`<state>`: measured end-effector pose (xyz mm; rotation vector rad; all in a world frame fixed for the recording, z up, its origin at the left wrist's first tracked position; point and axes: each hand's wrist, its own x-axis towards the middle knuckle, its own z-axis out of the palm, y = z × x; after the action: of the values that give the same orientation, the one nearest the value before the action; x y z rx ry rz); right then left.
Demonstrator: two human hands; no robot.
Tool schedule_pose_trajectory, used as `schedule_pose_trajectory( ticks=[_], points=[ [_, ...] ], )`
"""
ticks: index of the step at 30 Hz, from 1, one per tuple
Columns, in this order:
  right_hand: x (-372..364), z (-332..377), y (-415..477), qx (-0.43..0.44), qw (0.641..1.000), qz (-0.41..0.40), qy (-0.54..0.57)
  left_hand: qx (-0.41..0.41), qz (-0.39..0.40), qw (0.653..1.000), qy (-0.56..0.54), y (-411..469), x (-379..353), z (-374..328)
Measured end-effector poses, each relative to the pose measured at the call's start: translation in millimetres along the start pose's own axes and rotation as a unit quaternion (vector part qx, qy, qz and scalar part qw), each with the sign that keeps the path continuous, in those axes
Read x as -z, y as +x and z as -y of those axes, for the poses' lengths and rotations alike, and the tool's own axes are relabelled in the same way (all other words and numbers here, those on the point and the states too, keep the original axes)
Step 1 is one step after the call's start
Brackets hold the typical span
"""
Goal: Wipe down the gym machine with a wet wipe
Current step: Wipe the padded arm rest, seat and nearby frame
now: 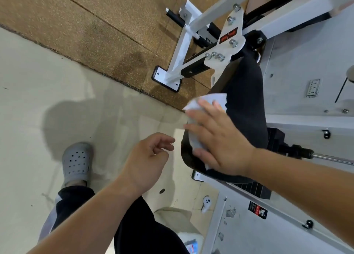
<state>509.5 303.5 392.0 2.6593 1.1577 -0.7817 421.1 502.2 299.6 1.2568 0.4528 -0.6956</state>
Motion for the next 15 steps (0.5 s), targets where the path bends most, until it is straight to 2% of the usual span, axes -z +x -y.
schedule_pose_trajectory(
  ticks=[2,3,4,6,9,12,15],
  points=[
    [-3.2,-7.7,-9.9,0.081,0.996,0.023,-0.014,0.001,-0.012,1.0,-0.004,3.5,-1.2,-3.9],
    [-1.3,-24.6,-5.5,0.079,0.996,0.026,-0.015,0.0,-0.014,1.0,-0.007,3.7,-2.8,-7.3],
    [0.1,-44.6,2.4,0.04,0.999,0.021,-0.01,-0.002,-0.013,1.0,-0.008,3.4,-5.2,-10.9],
    [8.9,-89.2,25.2,-0.1,0.994,-0.021,0.022,-0.017,-0.004,1.0,0.013,2.8,-11.7,-19.3],
    [18.4,-130.5,46.4,-0.29,0.951,-0.076,0.079,-0.065,-0.003,0.996,0.06,1.1,-26.6,-36.8],
    [6.0,-100.6,40.9,-0.35,0.923,-0.093,0.133,-0.113,-0.052,0.986,0.113,6.5,-40.9,-49.7],
    [-21.9,-23.5,-12.8,-0.296,0.944,-0.096,0.108,-0.158,-0.126,0.962,0.183,14.4,-54.8,-59.9]
  ],
)
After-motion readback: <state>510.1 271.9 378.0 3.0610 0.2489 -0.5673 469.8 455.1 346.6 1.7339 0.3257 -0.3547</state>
